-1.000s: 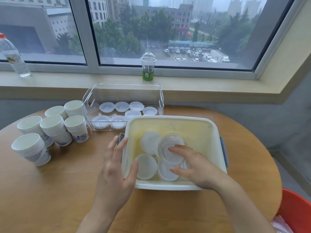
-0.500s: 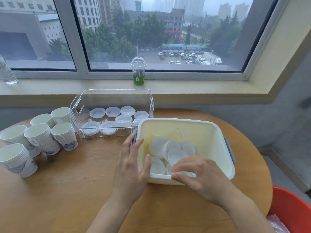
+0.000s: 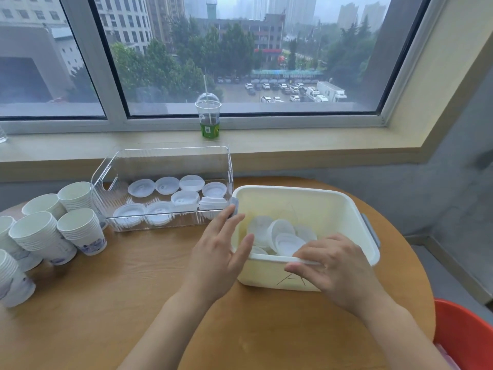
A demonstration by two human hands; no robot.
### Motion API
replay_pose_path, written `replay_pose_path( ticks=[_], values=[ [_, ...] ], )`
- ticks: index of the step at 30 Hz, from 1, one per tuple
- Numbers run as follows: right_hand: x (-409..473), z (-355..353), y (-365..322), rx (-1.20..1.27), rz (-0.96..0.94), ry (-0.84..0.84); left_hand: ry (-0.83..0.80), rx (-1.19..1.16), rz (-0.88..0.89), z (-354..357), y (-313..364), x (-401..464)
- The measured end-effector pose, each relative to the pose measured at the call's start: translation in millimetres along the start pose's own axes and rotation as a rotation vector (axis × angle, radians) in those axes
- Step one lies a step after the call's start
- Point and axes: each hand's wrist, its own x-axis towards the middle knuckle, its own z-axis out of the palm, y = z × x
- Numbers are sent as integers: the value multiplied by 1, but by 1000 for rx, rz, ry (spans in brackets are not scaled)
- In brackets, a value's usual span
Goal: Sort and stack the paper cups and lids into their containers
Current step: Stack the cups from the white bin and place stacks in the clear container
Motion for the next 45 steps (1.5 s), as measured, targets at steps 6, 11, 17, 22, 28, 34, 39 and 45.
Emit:
replay_pose_path(
  ticks=[6,11,17,22,28,34,39,45],
  values=[
    [9,23,17,-123,258,116,-54,54,44,7,-8,38],
    [39,46,43,-180,308,81,-85,81,14,19,-23,75],
    [87,64,75,-191,350,7,-93,99,-64,27,-38,125],
    [117,73,93,-165,365,-62,-147,38,-113,31,-41,158],
    [143,83,119,-154,352,-87,-225,35,-78,33,-61,186],
    [159,87,144,-124,313,-92,-218,36,-4,45,-71,199],
    [167,92,156,-107,294,-81,-236,6,37,57,-59,203],
    [174,93,166,-92,291,-103,-208,-3,45,66,-58,210]
  ],
)
